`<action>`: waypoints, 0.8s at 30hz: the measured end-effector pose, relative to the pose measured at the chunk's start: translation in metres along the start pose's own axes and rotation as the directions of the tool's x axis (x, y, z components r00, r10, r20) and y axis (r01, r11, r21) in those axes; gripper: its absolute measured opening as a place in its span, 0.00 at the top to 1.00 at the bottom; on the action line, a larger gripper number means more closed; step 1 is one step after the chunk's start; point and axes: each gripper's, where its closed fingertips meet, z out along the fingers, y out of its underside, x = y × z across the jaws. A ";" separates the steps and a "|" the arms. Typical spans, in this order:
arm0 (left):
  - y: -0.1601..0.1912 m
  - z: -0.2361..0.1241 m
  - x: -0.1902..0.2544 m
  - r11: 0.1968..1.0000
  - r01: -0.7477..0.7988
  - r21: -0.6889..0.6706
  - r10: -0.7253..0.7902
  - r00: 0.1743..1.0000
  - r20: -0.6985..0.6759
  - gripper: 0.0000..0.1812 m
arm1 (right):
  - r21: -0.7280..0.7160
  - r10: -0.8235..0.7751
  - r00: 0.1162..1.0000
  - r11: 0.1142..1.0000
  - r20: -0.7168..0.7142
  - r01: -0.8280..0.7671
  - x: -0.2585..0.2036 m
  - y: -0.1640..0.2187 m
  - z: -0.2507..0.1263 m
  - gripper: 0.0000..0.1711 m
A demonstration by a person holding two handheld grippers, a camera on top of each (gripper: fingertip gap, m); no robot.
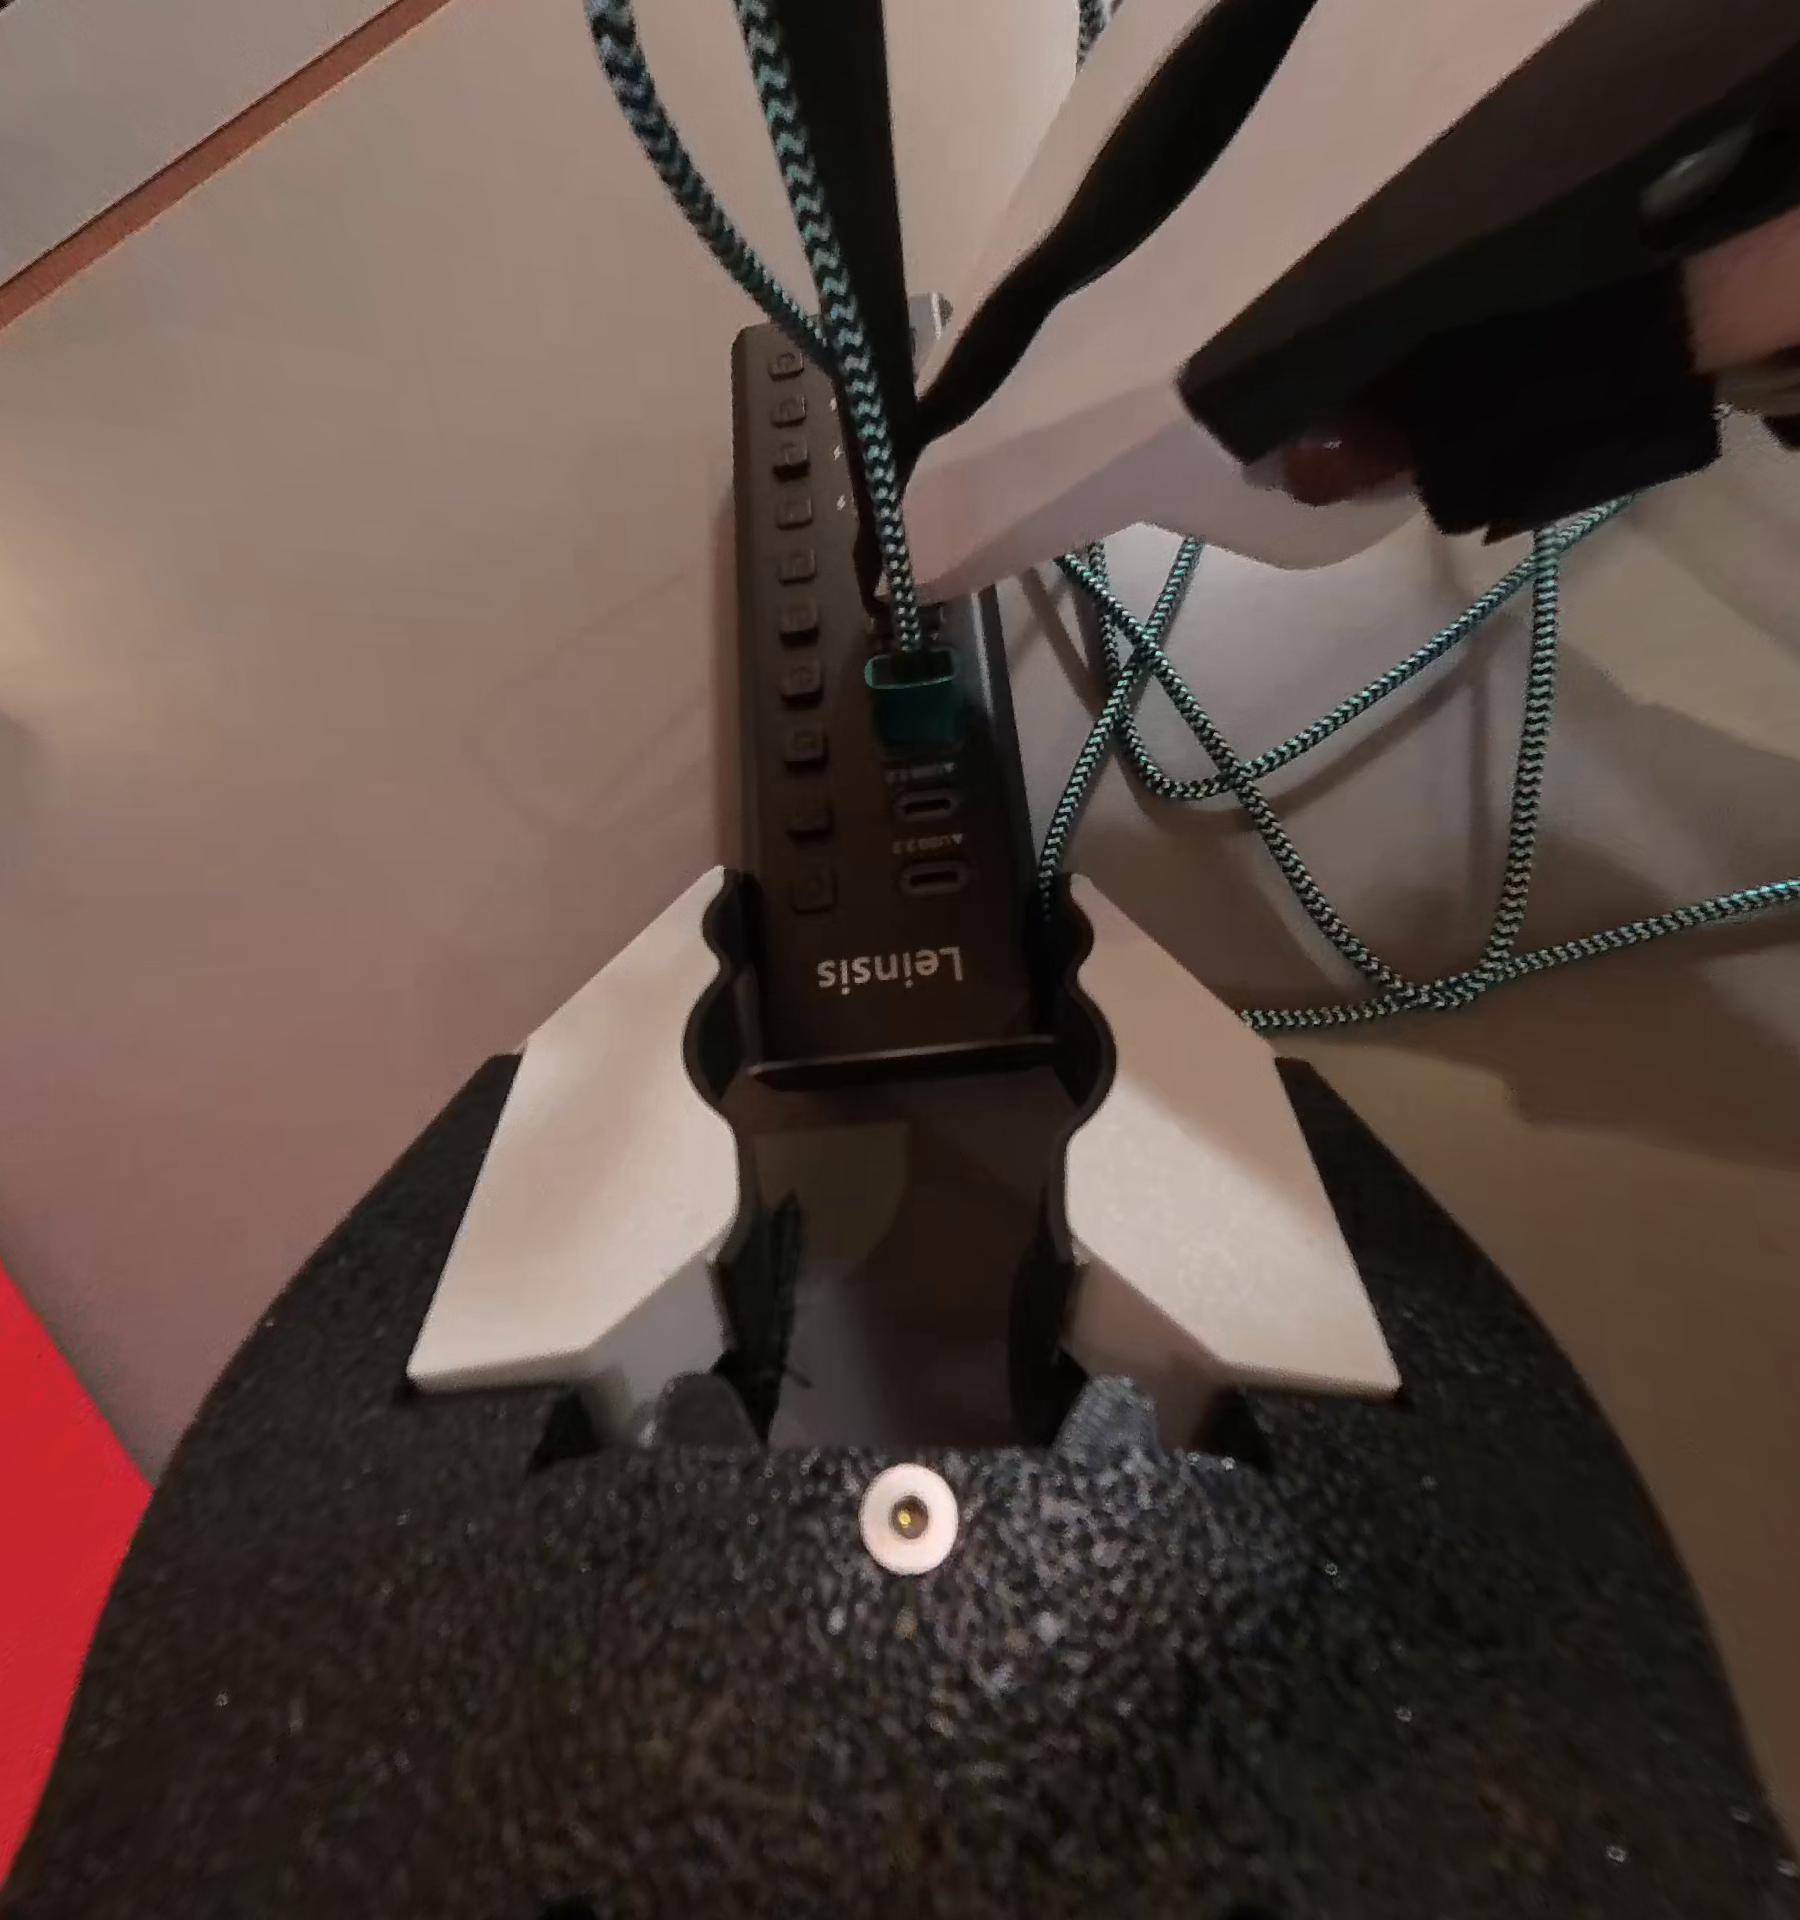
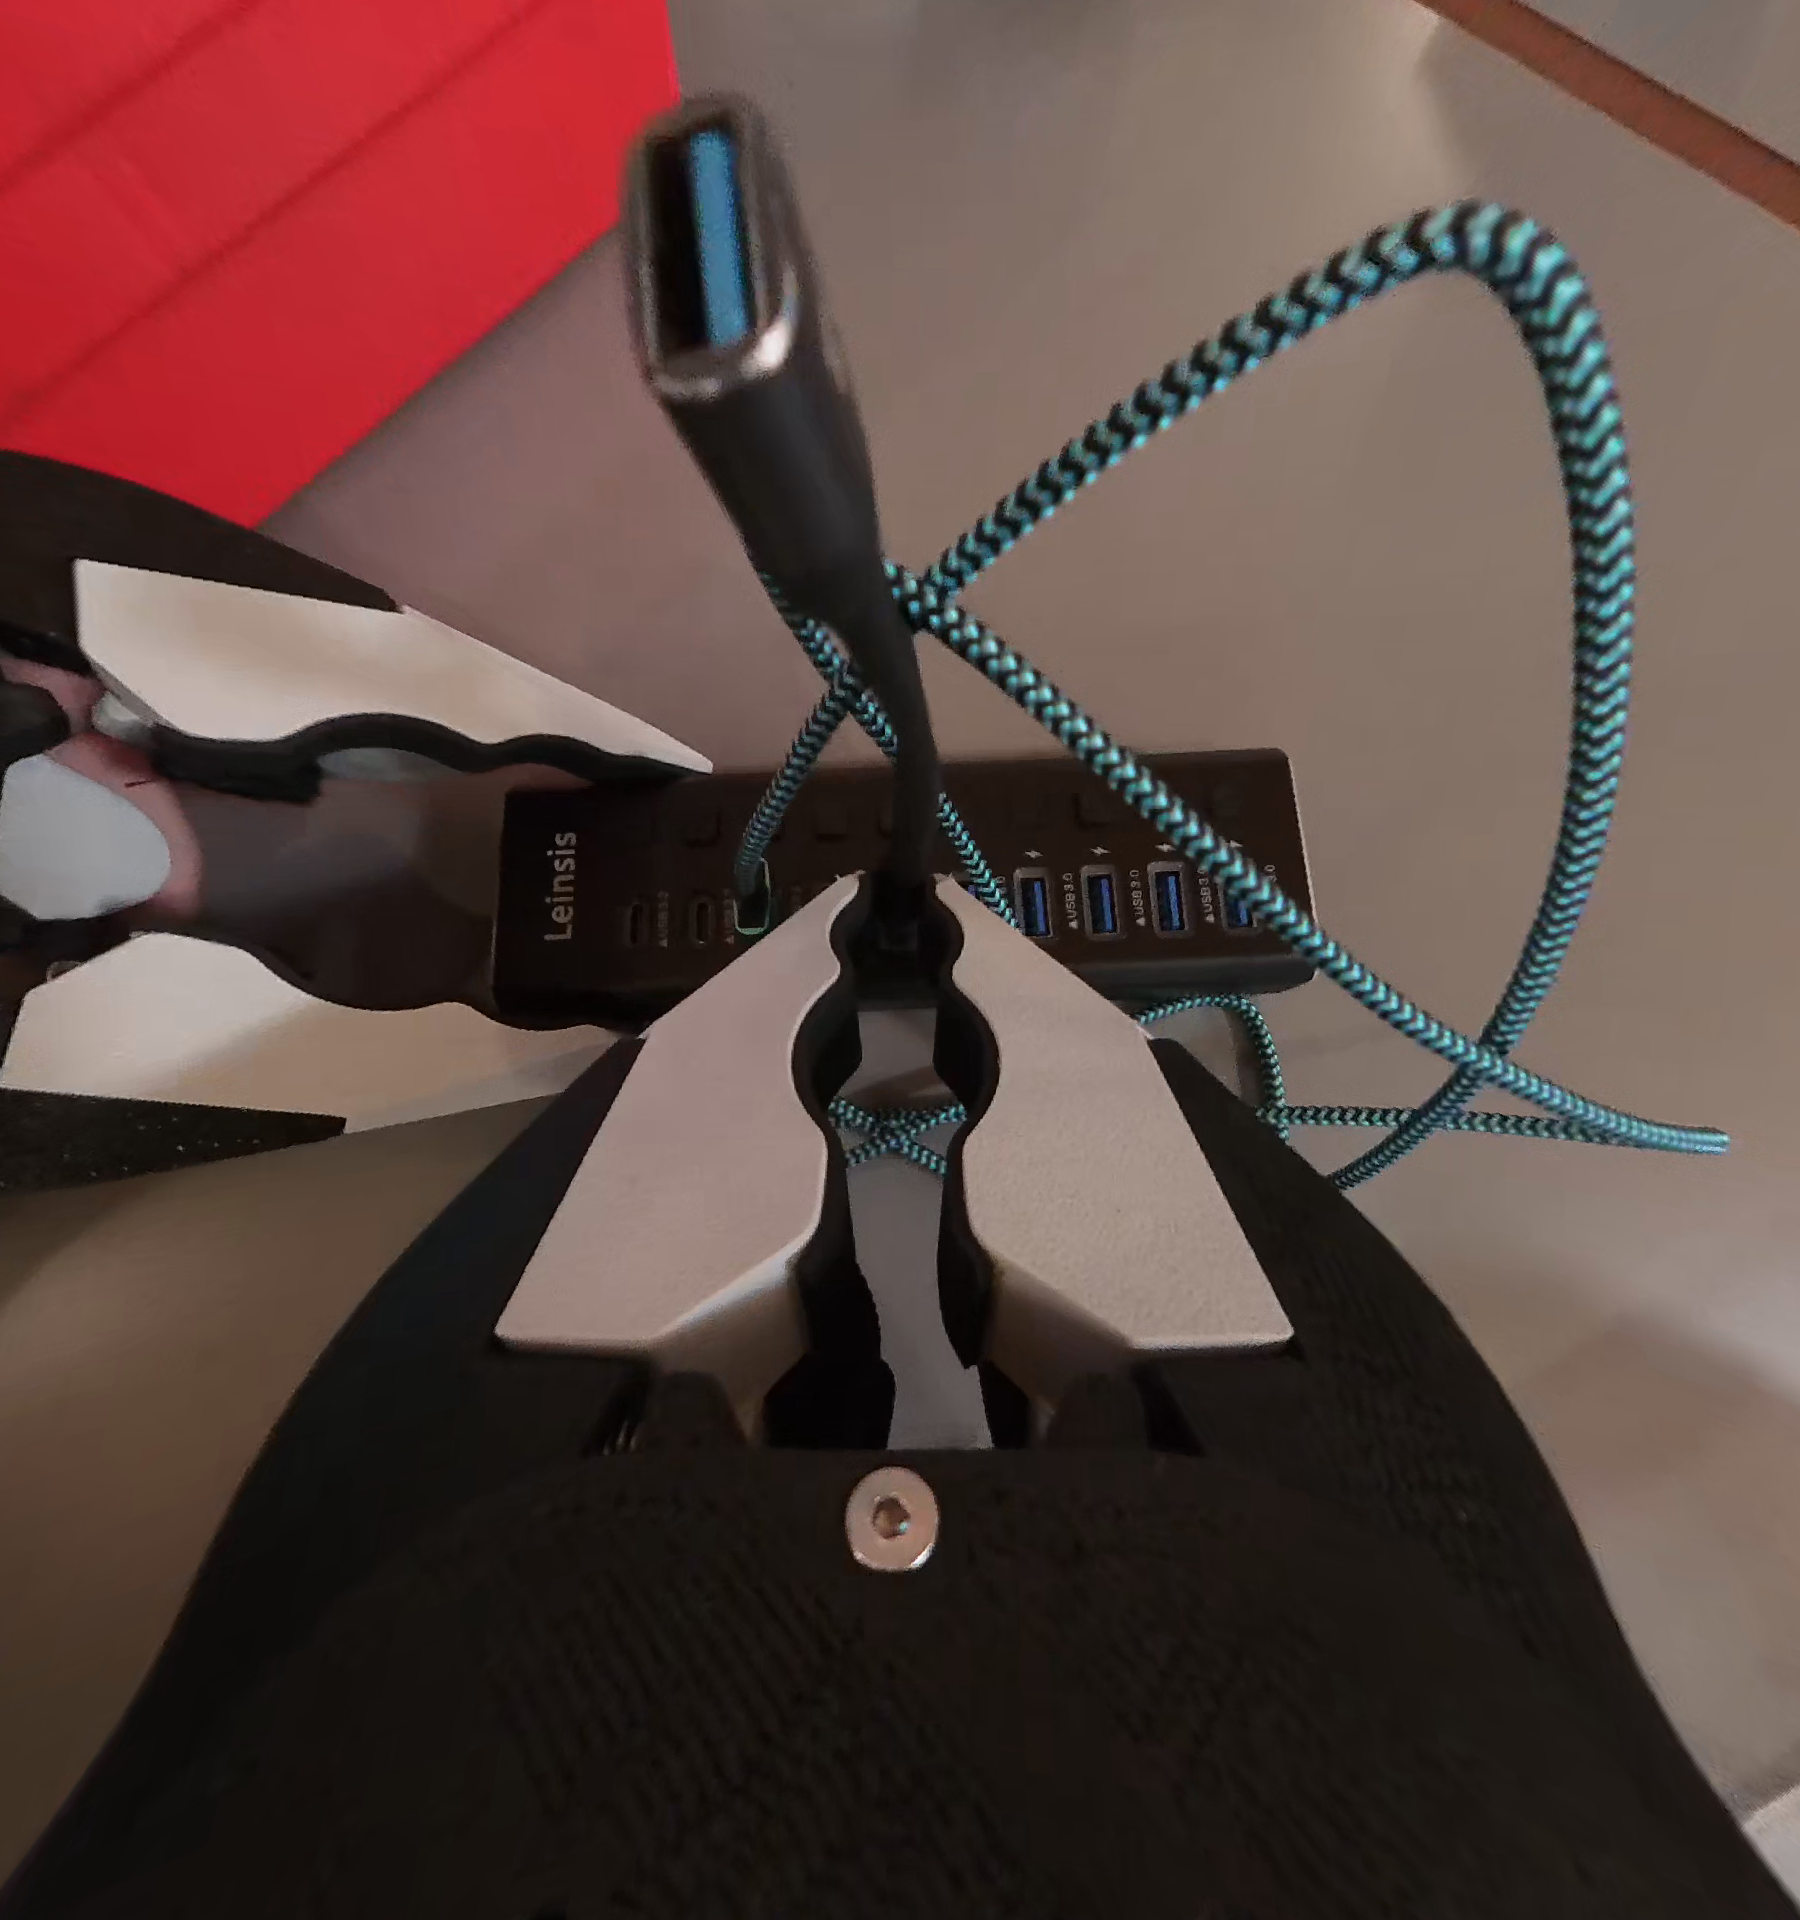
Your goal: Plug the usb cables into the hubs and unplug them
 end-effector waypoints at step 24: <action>-0.018 -0.014 0.004 0.692 -0.718 -0.073 0.690 0.628 0.359 0.69 | 0.150 -0.551 0.829 0.831 0.094 0.535 -0.036 -0.076 -0.138 0.79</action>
